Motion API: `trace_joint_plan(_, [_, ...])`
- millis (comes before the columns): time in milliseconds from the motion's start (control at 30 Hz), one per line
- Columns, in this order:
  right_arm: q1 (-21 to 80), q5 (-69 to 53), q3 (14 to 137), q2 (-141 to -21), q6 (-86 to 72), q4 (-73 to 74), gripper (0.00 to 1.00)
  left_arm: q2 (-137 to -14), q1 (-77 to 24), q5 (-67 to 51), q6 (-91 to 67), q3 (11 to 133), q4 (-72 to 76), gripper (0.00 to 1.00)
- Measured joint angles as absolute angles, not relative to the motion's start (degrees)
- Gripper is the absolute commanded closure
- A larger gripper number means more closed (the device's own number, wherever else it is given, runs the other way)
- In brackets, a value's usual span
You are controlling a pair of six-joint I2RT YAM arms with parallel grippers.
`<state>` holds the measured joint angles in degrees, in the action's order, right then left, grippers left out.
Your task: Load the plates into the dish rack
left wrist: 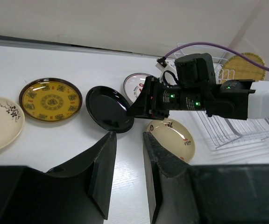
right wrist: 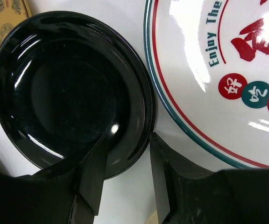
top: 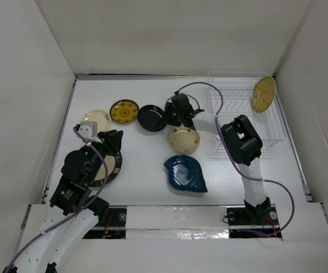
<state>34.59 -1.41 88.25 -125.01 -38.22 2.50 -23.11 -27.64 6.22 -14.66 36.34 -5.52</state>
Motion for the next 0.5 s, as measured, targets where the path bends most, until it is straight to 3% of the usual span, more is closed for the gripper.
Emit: trace_joint_plan(500, [34.54,1.06,87.05,-125.01,-38.79,2.13,0.55,-23.14,-27.64,6.22,-14.66,36.34,-5.52,0.73])
